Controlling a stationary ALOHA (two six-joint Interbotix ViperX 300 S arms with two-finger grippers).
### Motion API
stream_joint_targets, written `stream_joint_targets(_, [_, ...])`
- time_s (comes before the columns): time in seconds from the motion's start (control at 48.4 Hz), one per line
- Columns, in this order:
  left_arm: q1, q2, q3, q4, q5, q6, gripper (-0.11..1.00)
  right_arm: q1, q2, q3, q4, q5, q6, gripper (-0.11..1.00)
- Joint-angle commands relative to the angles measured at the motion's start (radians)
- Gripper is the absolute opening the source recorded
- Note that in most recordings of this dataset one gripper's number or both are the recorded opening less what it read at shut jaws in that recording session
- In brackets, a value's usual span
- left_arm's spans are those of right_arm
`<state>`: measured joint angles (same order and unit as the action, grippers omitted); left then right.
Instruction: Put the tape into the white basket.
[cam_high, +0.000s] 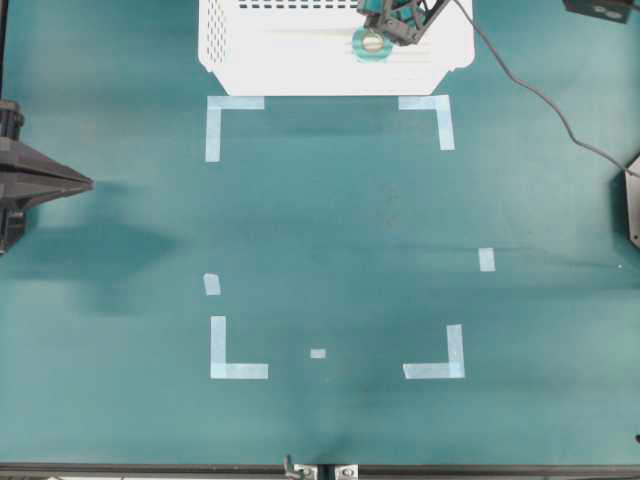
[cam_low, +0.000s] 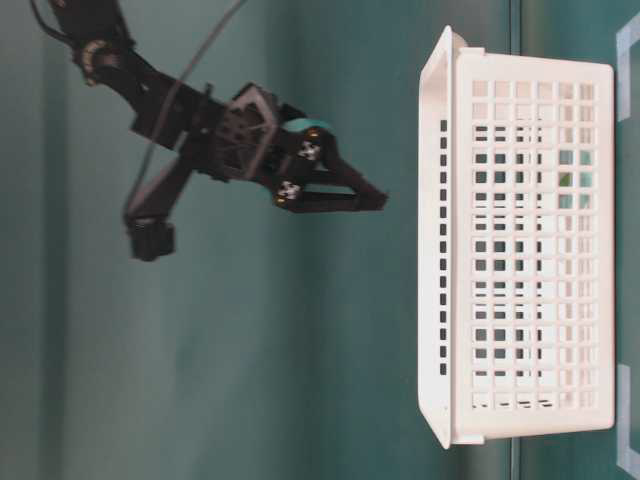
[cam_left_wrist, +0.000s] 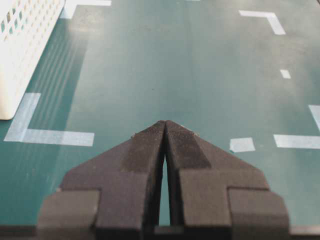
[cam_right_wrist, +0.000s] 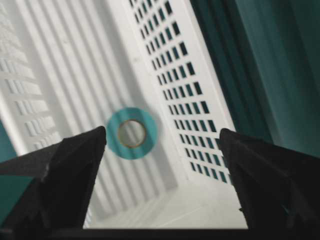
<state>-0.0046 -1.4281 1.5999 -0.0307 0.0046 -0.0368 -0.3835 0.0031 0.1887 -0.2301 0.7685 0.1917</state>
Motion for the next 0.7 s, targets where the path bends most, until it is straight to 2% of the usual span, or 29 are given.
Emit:
stream_joint_targets(0.0, [0.002, 0.009, -0.017, 0.002, -0.005, 0.002, -0.11, 0.018, -0.055, -0.026, 0.002, -0.003, 0.003, 0.98])
stream_joint_targets(0.206, [0.002, 0.009, -0.017, 0.002, -0.005, 0.002, -0.11, 0.063, -0.120, -0.028, 0.002, -0.006, 0.008, 0.98])
stream_joint_targets(0.434, [0.002, 0.008, -0.017, 0.002, -0.005, 0.002, -0.11, 0.186, -0.179, -0.021, -0.003, -0.026, 0.012, 0.98])
stream_joint_targets(0.681, [0.002, 0.008, -0.017, 0.002, -0.005, 0.002, -0.11, 0.328, -0.183, 0.015, -0.009, -0.080, 0.009, 0.97])
